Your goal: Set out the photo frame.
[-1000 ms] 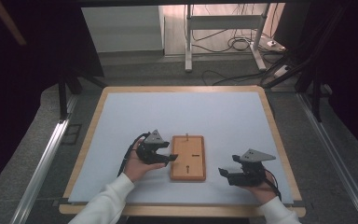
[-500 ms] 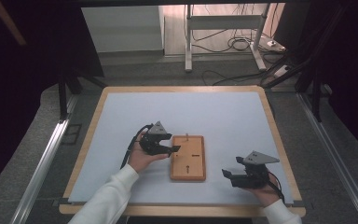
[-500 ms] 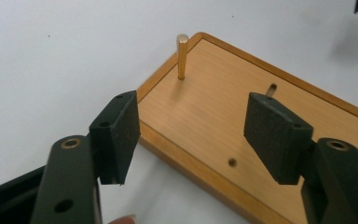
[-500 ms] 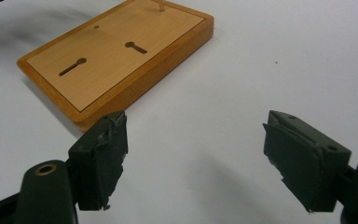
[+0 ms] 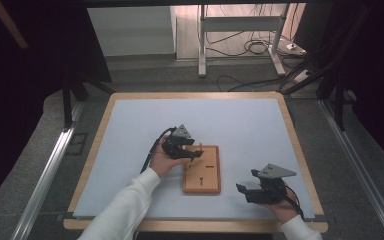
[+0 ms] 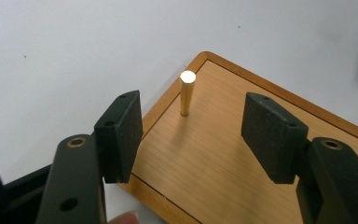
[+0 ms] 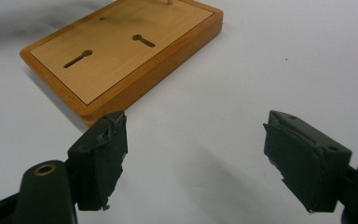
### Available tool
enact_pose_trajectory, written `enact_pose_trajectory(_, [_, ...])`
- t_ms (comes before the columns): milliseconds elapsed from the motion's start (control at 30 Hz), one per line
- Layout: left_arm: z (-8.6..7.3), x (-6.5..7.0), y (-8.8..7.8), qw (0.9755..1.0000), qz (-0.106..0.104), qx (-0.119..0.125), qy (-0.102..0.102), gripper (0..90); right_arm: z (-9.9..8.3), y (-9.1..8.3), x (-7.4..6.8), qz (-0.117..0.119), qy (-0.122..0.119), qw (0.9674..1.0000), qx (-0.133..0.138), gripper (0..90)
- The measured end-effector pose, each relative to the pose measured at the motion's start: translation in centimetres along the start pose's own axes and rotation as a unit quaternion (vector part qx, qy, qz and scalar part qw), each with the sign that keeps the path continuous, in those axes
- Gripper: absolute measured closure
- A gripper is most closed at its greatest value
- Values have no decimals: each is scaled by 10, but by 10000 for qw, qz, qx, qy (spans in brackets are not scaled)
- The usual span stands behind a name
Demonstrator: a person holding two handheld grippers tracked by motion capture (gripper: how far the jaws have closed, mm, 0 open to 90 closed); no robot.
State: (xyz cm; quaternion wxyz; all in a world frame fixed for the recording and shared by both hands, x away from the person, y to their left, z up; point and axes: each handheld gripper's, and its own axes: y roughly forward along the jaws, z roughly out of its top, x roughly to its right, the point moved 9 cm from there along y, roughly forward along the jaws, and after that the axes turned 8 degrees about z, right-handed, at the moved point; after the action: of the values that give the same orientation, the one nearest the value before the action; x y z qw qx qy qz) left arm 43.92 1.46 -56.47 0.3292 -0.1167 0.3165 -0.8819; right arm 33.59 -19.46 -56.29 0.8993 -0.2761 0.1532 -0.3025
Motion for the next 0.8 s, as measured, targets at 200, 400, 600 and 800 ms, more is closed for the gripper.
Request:
enact_pose_trajectory(200, [6, 1, 10, 9999, -116, 58, 22, 436, -2, 1, 0, -12, 0, 10000, -35, 213])
enact_pose_trajectory(400, [8, 5, 19, 9995, -253, 10, 164, 580, -2, 2, -1, -9, -34, 10000, -52, 212])
enact_pose_trajectory(600, [8, 6, 23, 9995, -253, 48, 161, 685, -1, 0, 1, -42, -2, 10000, -21, 212])
enact_pose_trajectory(800, [7, 4, 25, 9996, -161, 45, 231, 749, -1, -1, 4, -69, 21, 10000, -24, 209])
